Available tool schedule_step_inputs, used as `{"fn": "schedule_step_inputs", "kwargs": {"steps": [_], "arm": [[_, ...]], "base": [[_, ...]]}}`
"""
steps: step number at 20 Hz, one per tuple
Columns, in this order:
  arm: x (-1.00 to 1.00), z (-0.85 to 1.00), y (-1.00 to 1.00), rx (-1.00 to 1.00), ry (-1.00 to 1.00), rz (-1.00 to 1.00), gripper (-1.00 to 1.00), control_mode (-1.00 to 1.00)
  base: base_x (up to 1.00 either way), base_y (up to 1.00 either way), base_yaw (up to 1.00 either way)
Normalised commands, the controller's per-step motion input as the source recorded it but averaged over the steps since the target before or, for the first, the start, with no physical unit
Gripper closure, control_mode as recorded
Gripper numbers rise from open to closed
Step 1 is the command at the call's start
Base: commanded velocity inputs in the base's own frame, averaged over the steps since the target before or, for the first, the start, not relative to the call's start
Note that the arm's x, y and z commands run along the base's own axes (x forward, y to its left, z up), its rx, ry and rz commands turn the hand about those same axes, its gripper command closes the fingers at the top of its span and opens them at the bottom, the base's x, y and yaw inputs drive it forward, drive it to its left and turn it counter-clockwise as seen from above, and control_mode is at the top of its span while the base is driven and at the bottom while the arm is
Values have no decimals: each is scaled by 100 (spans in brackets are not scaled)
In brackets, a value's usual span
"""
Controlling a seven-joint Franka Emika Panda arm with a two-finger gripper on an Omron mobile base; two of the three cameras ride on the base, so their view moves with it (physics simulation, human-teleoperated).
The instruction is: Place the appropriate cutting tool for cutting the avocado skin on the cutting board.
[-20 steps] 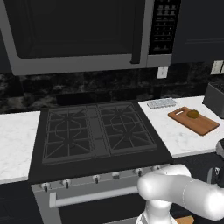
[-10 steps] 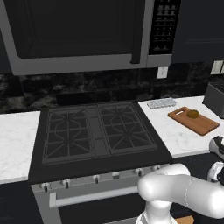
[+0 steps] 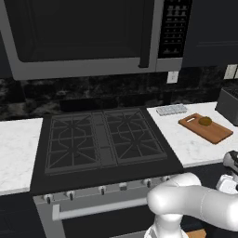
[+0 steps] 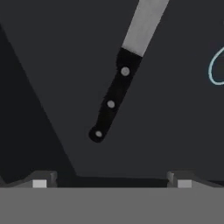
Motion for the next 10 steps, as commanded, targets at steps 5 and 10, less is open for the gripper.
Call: {"fn": "schedule_step_inputs", "kwargs": {"steps": [5, 10], "arm": [[25, -32, 0, -18, 24, -21, -100, -100], [25, -43, 2, -15, 4, -11, -100, -100]], "base": [[0, 0, 0], [0, 0, 0]]}}
